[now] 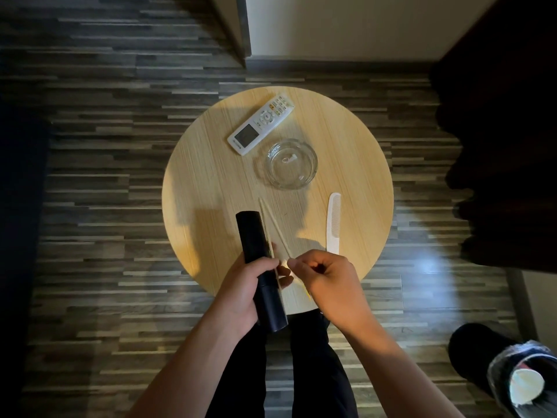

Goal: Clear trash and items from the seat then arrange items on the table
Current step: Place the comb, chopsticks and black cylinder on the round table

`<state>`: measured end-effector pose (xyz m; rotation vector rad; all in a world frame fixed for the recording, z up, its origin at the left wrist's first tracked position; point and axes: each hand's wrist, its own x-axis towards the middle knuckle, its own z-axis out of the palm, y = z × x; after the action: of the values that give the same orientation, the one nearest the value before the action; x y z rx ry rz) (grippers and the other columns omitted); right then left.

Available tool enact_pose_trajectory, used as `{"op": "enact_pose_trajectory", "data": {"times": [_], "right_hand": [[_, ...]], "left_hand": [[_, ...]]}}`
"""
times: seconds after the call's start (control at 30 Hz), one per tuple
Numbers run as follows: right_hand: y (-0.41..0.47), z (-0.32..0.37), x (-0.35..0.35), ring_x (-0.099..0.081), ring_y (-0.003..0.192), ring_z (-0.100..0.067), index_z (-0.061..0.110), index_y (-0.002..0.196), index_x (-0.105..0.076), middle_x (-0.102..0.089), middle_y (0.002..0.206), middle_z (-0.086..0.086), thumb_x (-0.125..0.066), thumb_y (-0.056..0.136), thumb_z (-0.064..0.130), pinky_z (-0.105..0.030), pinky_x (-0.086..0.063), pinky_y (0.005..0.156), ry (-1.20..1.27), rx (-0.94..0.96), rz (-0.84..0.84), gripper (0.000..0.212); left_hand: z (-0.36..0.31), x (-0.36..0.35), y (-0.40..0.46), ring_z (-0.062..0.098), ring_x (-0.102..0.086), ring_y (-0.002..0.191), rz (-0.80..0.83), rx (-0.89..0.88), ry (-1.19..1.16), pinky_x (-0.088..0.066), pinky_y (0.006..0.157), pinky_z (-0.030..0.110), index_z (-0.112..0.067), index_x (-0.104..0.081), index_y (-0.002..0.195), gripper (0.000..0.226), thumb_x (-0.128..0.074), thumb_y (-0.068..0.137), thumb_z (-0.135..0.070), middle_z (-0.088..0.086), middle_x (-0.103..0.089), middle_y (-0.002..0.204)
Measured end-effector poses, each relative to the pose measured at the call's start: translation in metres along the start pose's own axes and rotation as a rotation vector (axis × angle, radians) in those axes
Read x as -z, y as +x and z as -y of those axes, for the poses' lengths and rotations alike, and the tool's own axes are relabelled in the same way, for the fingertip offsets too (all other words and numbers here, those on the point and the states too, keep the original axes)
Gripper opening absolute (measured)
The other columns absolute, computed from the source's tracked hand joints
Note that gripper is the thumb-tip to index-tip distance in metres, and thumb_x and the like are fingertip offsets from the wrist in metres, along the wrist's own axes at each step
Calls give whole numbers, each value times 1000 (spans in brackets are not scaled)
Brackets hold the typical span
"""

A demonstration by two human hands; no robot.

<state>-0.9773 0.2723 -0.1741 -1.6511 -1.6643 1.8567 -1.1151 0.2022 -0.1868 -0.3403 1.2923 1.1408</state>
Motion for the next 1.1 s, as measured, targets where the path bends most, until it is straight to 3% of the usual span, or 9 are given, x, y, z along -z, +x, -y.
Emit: {"op": "enact_pose_trajectory", "data": {"times": [0.1, 0.33, 0.53, 0.87, 1.1], "right_hand": [[-1, 5, -5, -52, 51, 2, 17, 76, -78, -76, 69, 9, -68, 94, 25, -14, -41, 54, -7, -20, 27, 23], [-3, 3, -6, -51, 49, 4, 14, 80, -78, -62, 52, 17, -72, 92, 18, -7, -39, 52, 62, -60, 90, 14], [-3, -1, -9, -55, 55, 0, 6, 86, -80, -65, 61, 7, -76, 88, 21, -12, -44, 56, 135, -132, 123, 15], [3, -4, -3, -58, 57, -2, 10, 87, -82, -72, 70, -6, -79, 86, 21, -15, -48, 58, 39, -128, 209, 12], [9, -7, -1, -56, 55, 1, 10, 85, -82, -70, 66, 3, -79, 85, 22, -12, -46, 57, 33, -136, 210, 12]], "left_hand": [[3, 3, 3, 29, -71, 84, -40, -11, 30, -57, 67, 34, -10, -70, 111, 27, -73, 84, -9, 15, -69, 93], [5, 9, 5, 20, -69, 71, -51, -111, 47, -55, 61, 30, -12, -73, 97, 20, -77, 78, -6, 6, -70, 78], [4, 12, 5, 21, -67, 75, 3, -151, 52, -53, 70, 38, -23, -74, 81, 20, -84, 70, -9, 3, -68, 78], [5, 14, 6, 24, -68, 75, -61, -206, 129, -55, 66, 38, -23, -72, 90, 33, -87, 62, -17, 2, -69, 78], [4, 14, 9, 24, -67, 80, 5, -208, 138, -52, 68, 37, -15, -66, 96, 39, -85, 63, -11, 9, -66, 85]]}}
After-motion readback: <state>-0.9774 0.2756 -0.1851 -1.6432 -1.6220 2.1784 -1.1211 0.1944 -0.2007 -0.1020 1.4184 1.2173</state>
